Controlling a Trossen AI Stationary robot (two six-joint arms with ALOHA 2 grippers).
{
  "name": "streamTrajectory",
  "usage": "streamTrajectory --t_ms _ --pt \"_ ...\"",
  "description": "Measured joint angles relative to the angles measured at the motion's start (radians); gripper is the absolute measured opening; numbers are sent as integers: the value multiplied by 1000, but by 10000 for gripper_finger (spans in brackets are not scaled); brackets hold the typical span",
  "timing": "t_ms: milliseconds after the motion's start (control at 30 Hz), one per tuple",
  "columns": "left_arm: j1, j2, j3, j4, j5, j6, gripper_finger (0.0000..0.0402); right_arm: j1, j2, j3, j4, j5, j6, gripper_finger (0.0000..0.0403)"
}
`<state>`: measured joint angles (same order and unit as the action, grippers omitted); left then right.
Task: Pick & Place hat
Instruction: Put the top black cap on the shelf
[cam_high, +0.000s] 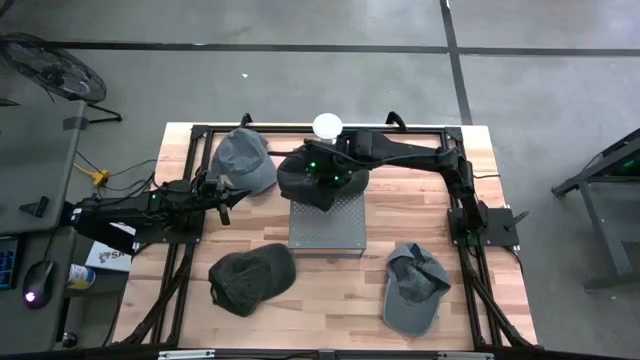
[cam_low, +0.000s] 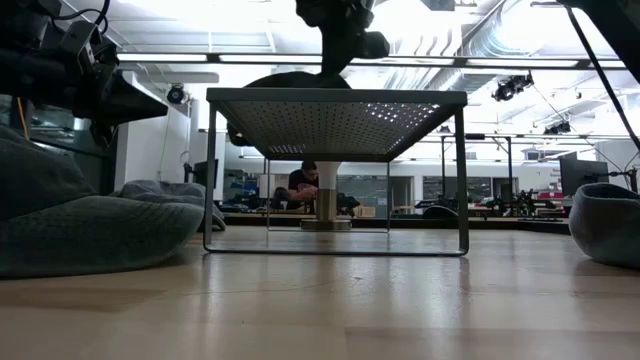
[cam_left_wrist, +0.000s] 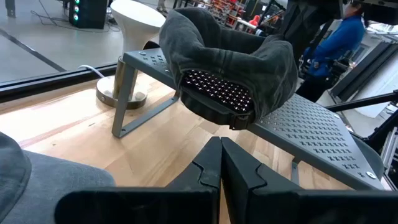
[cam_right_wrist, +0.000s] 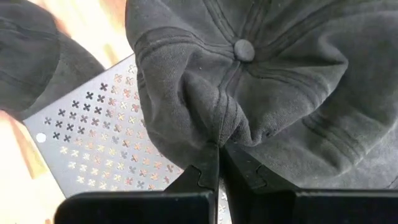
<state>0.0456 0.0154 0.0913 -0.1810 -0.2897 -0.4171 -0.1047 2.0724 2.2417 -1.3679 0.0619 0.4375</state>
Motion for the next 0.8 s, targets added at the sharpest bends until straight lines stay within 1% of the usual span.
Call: streamTrajectory --t_ms 133,300,400,567,800 --pt "0 0 0 0 0 0 1 0 0 0 -1 17 6 0" --pt "0 0 0 0 0 0 1 0 0 0 -4 5 8 0" --pt "0 0 0 0 0 0 1 0 0 0 -4 -8 -4 7" --pt "0 0 0 0 1 0 1 0 0 0 -3 -23 -25 43" --pt "0 0 0 0 1 0 1 -2 -29 2 -4 -1 -47 107"
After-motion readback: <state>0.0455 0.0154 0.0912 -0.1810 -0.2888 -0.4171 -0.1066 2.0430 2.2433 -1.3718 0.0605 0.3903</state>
